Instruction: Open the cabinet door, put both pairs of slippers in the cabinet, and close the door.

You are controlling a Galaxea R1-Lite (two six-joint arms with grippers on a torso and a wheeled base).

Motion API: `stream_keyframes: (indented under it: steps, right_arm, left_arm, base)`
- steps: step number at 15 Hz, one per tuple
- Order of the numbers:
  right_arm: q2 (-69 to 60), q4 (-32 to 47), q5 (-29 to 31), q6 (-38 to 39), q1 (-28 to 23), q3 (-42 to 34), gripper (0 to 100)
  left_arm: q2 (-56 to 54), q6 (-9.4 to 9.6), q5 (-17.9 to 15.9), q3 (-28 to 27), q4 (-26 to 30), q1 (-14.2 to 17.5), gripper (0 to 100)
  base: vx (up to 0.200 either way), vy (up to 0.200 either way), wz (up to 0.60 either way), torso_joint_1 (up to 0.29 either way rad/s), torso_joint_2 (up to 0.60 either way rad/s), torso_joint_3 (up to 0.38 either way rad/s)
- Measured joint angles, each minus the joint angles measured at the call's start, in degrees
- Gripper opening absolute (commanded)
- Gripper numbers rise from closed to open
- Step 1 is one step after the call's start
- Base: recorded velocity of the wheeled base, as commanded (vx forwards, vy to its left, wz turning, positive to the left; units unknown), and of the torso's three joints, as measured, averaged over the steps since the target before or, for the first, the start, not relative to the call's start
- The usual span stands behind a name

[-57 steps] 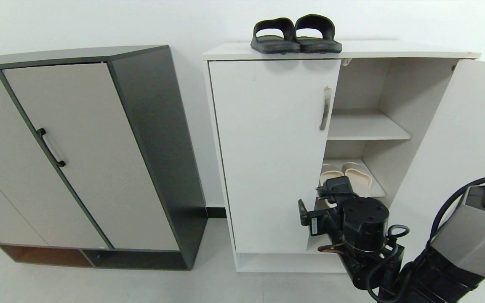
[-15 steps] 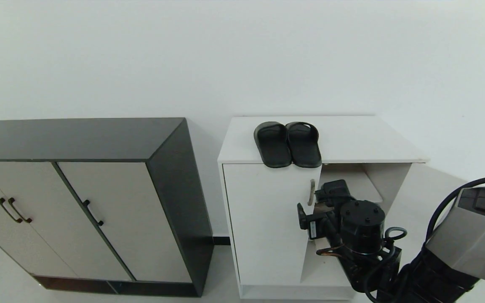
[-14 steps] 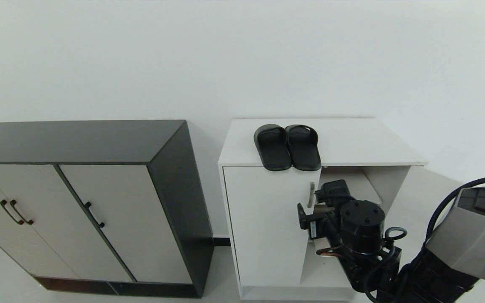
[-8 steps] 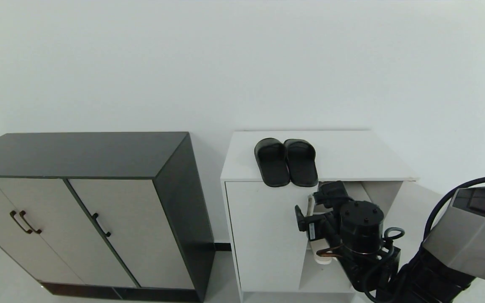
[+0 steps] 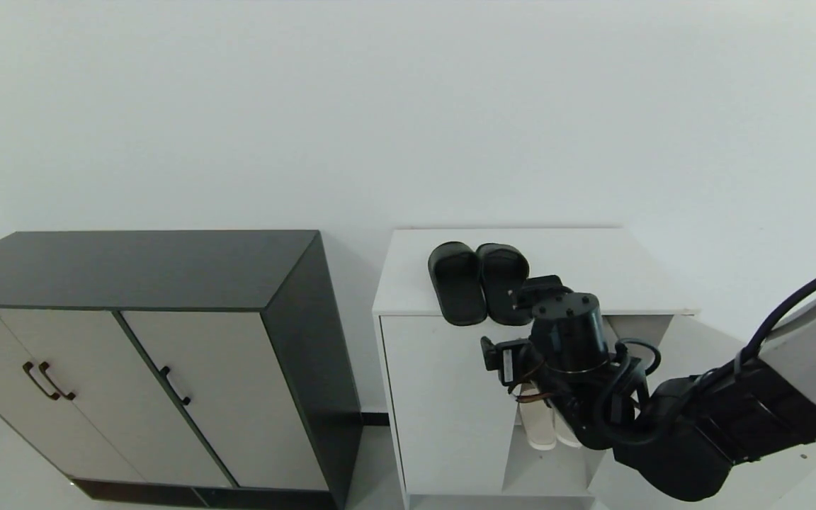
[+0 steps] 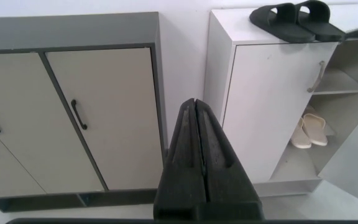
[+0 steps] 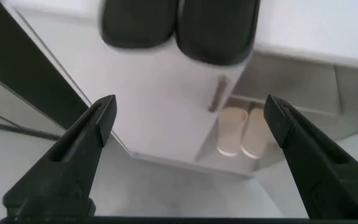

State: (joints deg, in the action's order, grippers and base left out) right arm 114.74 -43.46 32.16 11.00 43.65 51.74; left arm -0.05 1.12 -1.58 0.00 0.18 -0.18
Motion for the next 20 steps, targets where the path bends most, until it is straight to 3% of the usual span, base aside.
stream_keyframes:
  steps: [3,15,18,20]
  right_arm:
    - [-1.4,0.1,-0.1,0.2,0.7,1.1,100]
    - [-1.2,-2.2,0.1,-0.3,1.5,-0.9,100]
    - [0.4,-5.6,0.2,-0.3,1.5,-1.1,100]
    - [2.1,-8.5,0.1,-0.3,1.5,-1.5,100]
  left_arm:
    - [0.0,0.02,0.0,0.0,0.0,0.0,0]
    - [0.0,-0.15,0.0,0.0,0.0,0.0,0]
    - [0.0,-0.20,0.0,0.0,0.0,0.0,0]
    - [0.0,-0.17,0.0,0.0,0.0,0.0,0]
  base:
    - [0.000,0.000,0.00,0.000,0.00,0.000]
    - [0.200,0.000,0.00,0.004,0.00,0.000]
    - [0.200,0.000,0.00,-0.002,0.00,0.007]
    - [0.000,0.000,0.00,0.000,0.00,0.000]
